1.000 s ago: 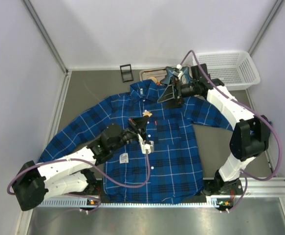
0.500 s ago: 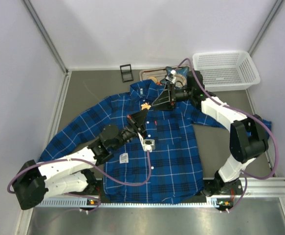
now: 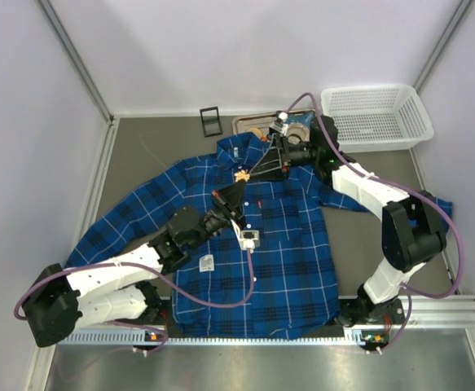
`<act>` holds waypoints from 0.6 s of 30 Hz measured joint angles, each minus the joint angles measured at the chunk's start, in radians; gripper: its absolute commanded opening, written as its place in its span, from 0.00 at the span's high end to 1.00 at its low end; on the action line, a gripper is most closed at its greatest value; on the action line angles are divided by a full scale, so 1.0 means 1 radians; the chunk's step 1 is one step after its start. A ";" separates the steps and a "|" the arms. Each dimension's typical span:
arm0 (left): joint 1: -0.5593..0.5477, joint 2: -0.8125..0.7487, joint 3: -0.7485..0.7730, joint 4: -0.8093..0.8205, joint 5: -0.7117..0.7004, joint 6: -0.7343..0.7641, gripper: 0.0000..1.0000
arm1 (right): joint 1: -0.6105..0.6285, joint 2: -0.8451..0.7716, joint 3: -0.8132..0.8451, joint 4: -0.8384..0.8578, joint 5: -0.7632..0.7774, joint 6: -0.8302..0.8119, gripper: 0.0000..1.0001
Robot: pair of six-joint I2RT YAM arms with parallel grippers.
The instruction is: Pin the brooch onto the clothing
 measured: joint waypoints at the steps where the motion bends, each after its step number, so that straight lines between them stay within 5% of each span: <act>1: 0.000 0.000 0.000 0.000 -0.002 0.000 1.00 | 0.005 0.000 0.000 -0.005 -0.002 -0.002 0.64; 18: 0.000 -0.001 0.000 0.008 -0.014 0.000 1.00 | 0.018 0.023 0.002 -0.085 -0.008 -0.037 0.65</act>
